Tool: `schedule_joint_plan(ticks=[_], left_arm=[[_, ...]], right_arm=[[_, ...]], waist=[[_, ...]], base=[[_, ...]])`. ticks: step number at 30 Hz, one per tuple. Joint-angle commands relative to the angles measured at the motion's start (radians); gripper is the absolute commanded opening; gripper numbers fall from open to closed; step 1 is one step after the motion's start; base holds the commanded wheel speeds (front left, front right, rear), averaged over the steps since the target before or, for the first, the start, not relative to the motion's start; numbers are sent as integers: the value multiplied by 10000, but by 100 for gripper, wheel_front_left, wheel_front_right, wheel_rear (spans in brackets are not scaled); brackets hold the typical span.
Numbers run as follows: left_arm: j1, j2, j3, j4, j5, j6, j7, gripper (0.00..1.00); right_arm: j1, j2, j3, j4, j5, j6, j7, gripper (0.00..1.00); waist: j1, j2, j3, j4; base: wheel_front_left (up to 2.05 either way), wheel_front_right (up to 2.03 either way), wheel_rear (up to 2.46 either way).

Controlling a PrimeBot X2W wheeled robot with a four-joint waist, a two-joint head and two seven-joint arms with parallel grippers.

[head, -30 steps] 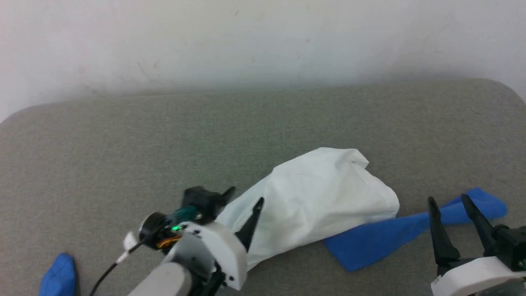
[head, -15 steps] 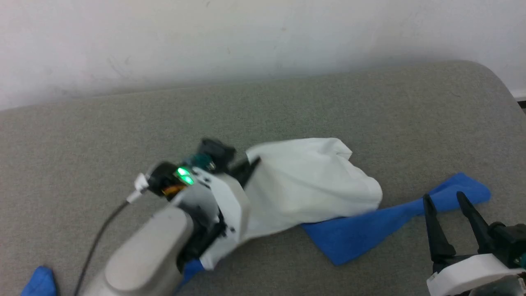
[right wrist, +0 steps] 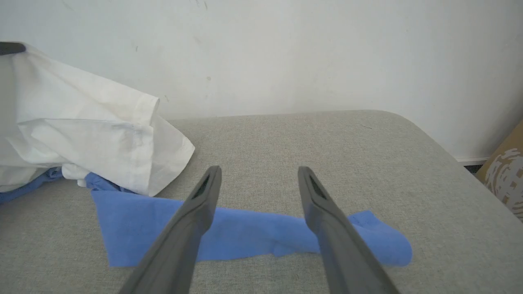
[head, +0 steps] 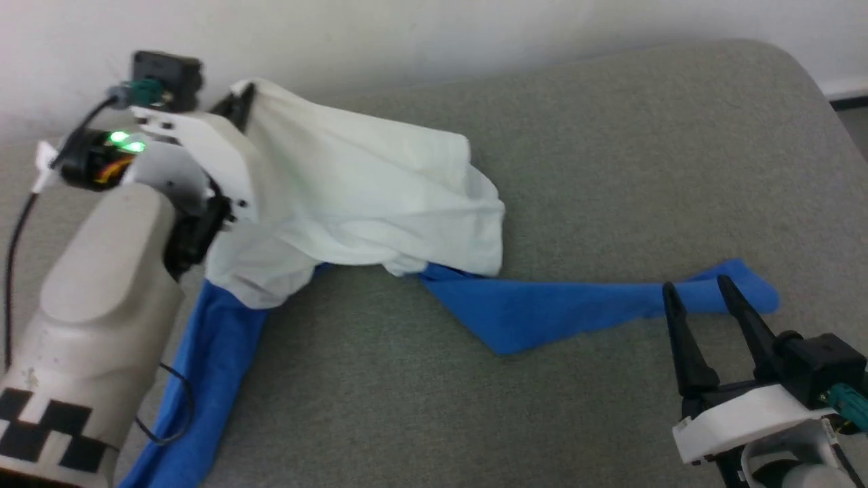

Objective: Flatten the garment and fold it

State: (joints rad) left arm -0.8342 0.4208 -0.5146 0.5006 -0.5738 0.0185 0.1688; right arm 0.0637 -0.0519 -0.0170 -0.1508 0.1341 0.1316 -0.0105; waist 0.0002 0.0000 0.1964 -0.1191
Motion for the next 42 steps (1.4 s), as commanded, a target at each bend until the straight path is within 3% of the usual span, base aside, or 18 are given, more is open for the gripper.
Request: schedule_joint_plan(ticks=[1,4,6,11,15,26,30,35,42], left_arm=[[-332,153,220,740,-87,15,-314,0],[-559,206,531,1856,-206,69,-875,0],[-563,155,649,2482,-359,4,-1054,100],[-385,-66,792,3149,-450,-109,-2219,100],[249,-230,906,2849,-343,107,-3697,100],[3990,-366,1018,-663,583,1060,-4301,100],[4588,-317,739,-1012,553,1006,-3937,100],[5036,-91,387,-1070,237,826,-2454,100],[4826,86,-347,-338,-180,105,27,100]], right_arm=[[-218,16,111,109,99,-9,-134,100],[-287,16,184,264,153,-9,-247,100],[-281,16,189,348,167,-9,-305,100],[-195,16,137,501,160,-9,-357,100],[-65,17,99,490,26,-9,-260,100],[551,17,-5,109,-162,-9,267,100],[630,17,72,-2,-180,-9,381,100],[645,17,145,-118,-172,-9,455,100],[493,17,325,-44,-78,-9,404,100]], waist=[[-2,0,595,-622],[-2,0,703,-786],[-2,0,697,-812],[-2,0,407,-555],[-2,0,-35,-212],[-2,0,-1093,644],[-2,0,-1168,718],[-2,0,-1090,694],[-2,0,-707,564]], base=[[0,0,0],[0,0,0],[0,0,0],[0,0,0],[0,0,0],[0,0,0],[0,0,0],[0,0,0],[0,0,0]])
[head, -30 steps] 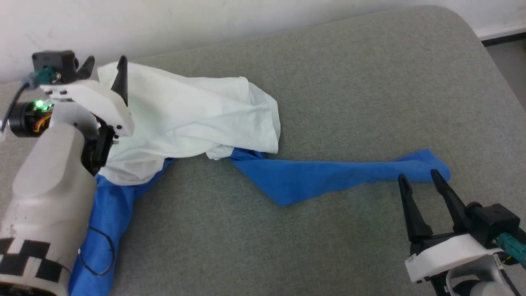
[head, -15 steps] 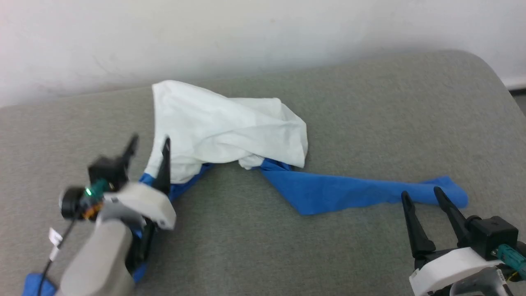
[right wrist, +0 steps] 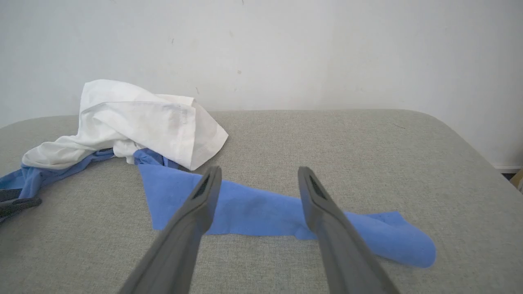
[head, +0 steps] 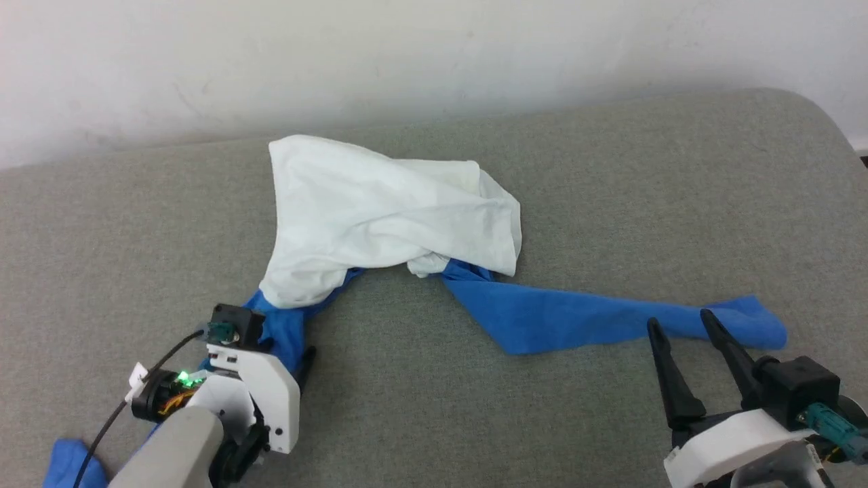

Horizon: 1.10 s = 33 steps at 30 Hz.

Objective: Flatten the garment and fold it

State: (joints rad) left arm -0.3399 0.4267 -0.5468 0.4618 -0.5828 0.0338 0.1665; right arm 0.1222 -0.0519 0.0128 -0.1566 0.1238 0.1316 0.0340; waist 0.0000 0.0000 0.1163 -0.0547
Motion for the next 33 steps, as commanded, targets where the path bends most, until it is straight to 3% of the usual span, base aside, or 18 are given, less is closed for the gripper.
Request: schedule_joint_plan(ticks=[1,4,5,7,12,18,26,33], left_arm=[[-182,7,-86,219,-166,-123,338,100],[-372,-26,-234,742,-316,-244,1074,100],[-428,-12,-286,879,-318,-244,1282,82],[-500,27,-392,1031,-366,-328,1690,0],[-658,378,-452,441,-345,-515,1962,0],[-87,867,-173,-2270,-822,-428,2338,0],[2452,1882,100,-6781,-1645,834,3435,0],[4939,2353,1259,-7382,-2638,1934,2710,0]], right_arm=[[-140,17,57,43,48,-9,-62,100],[-247,17,117,161,106,-9,-134,100],[-266,17,126,203,121,-9,-157,100],[-275,17,114,286,136,-9,-194,100],[-216,17,12,410,168,-9,-242,100],[-23,17,-131,528,247,-9,-274,100],[209,17,-247,511,310,-9,-272,100],[255,17,-290,423,288,-9,-199,100]], waist=[[0,0,137,-105],[0,0,191,-187],[0,0,191,-213],[0,0,161,-246],[0,0,9,-212],[0,0,-362,-6],[0,0,-582,253],[0,0,-576,473]], base=[[0,0,0],[0,0,0],[0,0,0],[0,0,0],[0,0,0],[0,0,0],[0,0,0],[0,0,0]])
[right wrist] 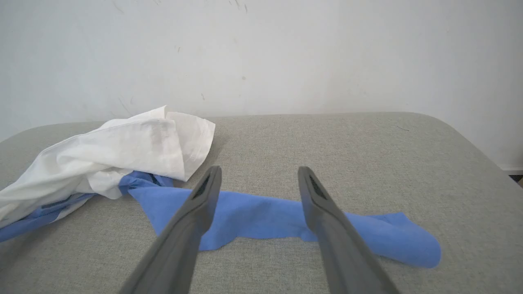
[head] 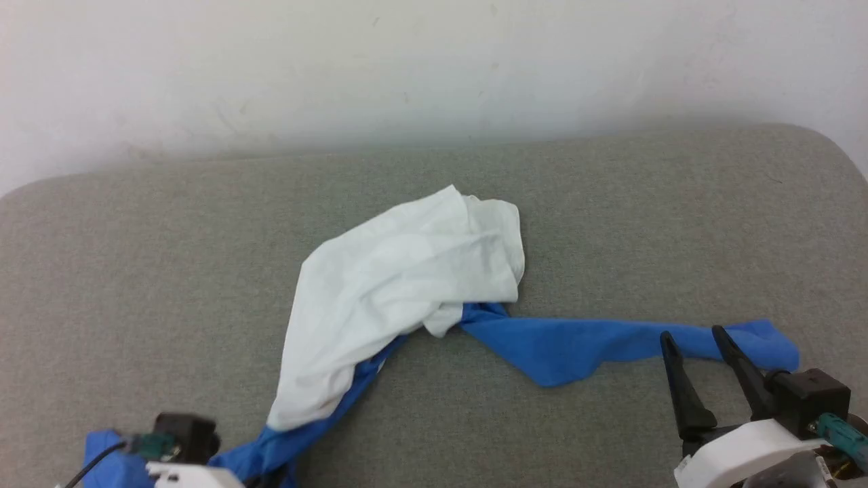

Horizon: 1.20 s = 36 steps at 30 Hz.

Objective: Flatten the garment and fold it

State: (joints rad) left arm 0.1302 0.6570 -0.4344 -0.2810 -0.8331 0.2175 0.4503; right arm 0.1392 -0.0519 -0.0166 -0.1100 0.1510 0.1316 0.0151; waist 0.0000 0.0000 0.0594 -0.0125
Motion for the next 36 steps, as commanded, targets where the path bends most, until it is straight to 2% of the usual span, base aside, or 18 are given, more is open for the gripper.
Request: schedule_joint_plan(ticks=[1,2,3,4,8,13,16,19,23,28,31,36], left_arm=[[500,51,299,162,-254,174,-300,0],[734,87,371,315,-338,181,-389,0],[937,28,405,454,-536,110,-448,7],[1061,-100,463,552,-722,-5,-611,100],[940,-594,438,669,-705,-538,-1499,100],[179,-1035,602,417,373,-728,-3237,100],[-235,-1304,725,424,1082,-621,-4285,100],[-507,-1812,968,618,1548,-342,-5480,100],[-528,-2083,1214,1195,2485,242,-6669,100],[-162,-2421,1605,1666,3246,831,-7061,100],[-3,-2582,1753,1735,3498,925,-7100,100],[-70,-2768,1873,1654,3752,799,-7115,100]], right_arm=[[92,17,6,-59,10,-9,7,100],[101,17,3,-72,-6,-9,27,100],[113,17,-9,-85,-25,-9,51,100],[115,17,-8,-101,-46,-9,77,100],[143,17,-17,-161,-134,-9,184,100],[283,17,-18,-258,-173,-9,315,100],[327,17,16,-309,-198,-9,395,100],[381,17,35,-355,-211,-9,468,100],[483,17,81,-405,-221,-9,525,100],[689,17,62,-447,-224,-9,679,100],[723,17,198,-303,-169,-9,945,100],[83,10,872,659,-321,-9,1739,100]], waist=[[0,0,-9,77],[0,0,-17,113],[0,0,-29,151],[0,0,-34,171],[0,0,-152,283],[0,0,-342,421],[0,0,-436,453],[0,0,-556,465],[0,0,-681,449],[0,0,-793,541],[0,0,-770,704],[0,0,-541,965]], base=[[0,0,0],[0,0,0],[0,0,0],[0,0,0],[0,0,0],[0,0,0],[0,0,0],[0,0,0],[0,0,0],[0,0,0],[0,0,0],[0,0,0]])
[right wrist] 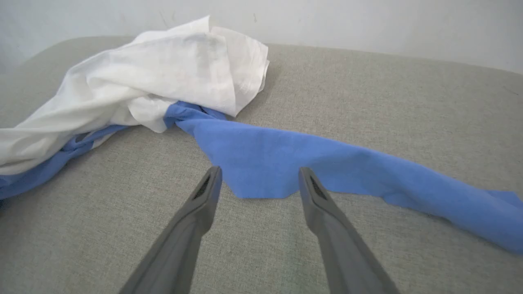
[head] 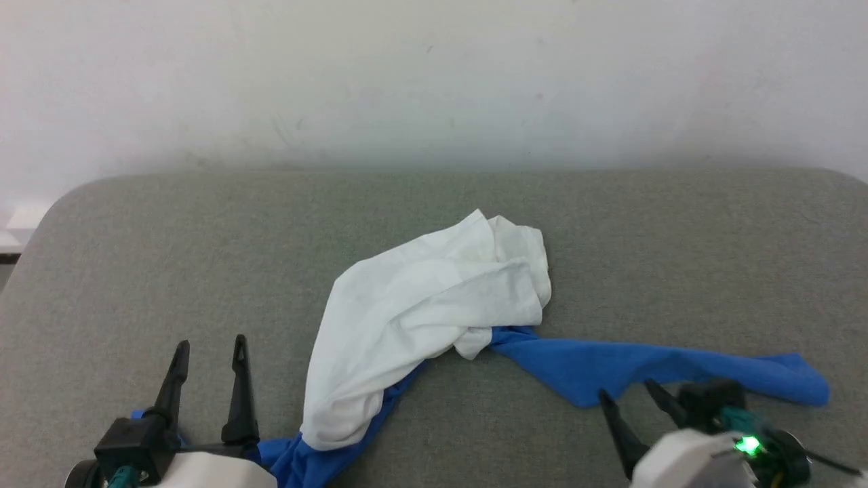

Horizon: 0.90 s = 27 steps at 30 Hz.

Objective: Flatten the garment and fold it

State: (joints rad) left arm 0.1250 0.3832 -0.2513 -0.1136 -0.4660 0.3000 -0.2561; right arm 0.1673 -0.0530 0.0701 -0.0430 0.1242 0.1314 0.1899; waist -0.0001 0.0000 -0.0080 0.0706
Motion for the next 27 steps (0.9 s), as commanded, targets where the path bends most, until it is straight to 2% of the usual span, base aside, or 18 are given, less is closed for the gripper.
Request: schedule_joint_plan(ticks=[1,2,4,5,7,12,13,14,15,17,20,24,27], left_arm=[[-59,-96,65,-47,145,-68,-52,100],[-166,-216,82,-50,285,-160,-53,100],[-238,-279,75,-40,351,-217,-54,100],[-378,-398,50,2,479,-337,-54,100],[-504,-537,37,34,597,-449,-55,100],[-624,-862,2,164,815,-660,-55,100],[-621,-900,31,211,829,-708,-56,100],[-621,-900,31,211,829,-708,-56,100],[-624,-934,72,247,850,-753,-56,100],[-589,-982,144,334,885,-827,-56,100],[-475,-1001,322,405,956,-859,-56,100],[-224,-948,550,390,1034,-850,-56,100],[-100,-899,627,385,1066,-852,-56,100]], right_arm=[[-512,1,176,355,-117,-7,177,100],[-1218,-91,482,1173,-116,-7,458,100],[-1576,-153,639,1612,-86,-7,591,100],[-2284,-297,936,2489,-10,-7,798,100],[-2928,-439,1257,3368,130,-7,1048,100],[-3958,-751,1724,5318,535,-7,1855,100],[-4039,-818,1838,5670,641,-7,2162,88],[-4039,-818,1838,5670,641,-7,2162,88],[-4101,-885,2017,5940,781,-7,2451,49],[-4119,-947,2371,6335,1310,-7,3108,26],[-4150,-1137,2916,6311,2086,-7,3575,0],[-4285,-1481,3652,5759,2590,-7,3455,0],[-4378,-1731,3606,5100,2676,-7,2820,0]], waist=[[1,0,199,202],[1,0,316,359],[1,0,371,453],[1,0,477,628],[1,0,578,761],[1,0,750,943],[1,0,774,938],[1,0,774,938],[1,0,788,926],[1,0,776,854],[1,0,705,618],[1,0,591,182],[1,0,482,-62]], base=[[0,0,0],[0,0,0],[0,0,0],[0,0,0],[0,0,0],[0,0,0],[0,0,0],[0,0,0],[0,0,0],[0,0,0],[0,0,0],[0,0,0],[0,0,0]])
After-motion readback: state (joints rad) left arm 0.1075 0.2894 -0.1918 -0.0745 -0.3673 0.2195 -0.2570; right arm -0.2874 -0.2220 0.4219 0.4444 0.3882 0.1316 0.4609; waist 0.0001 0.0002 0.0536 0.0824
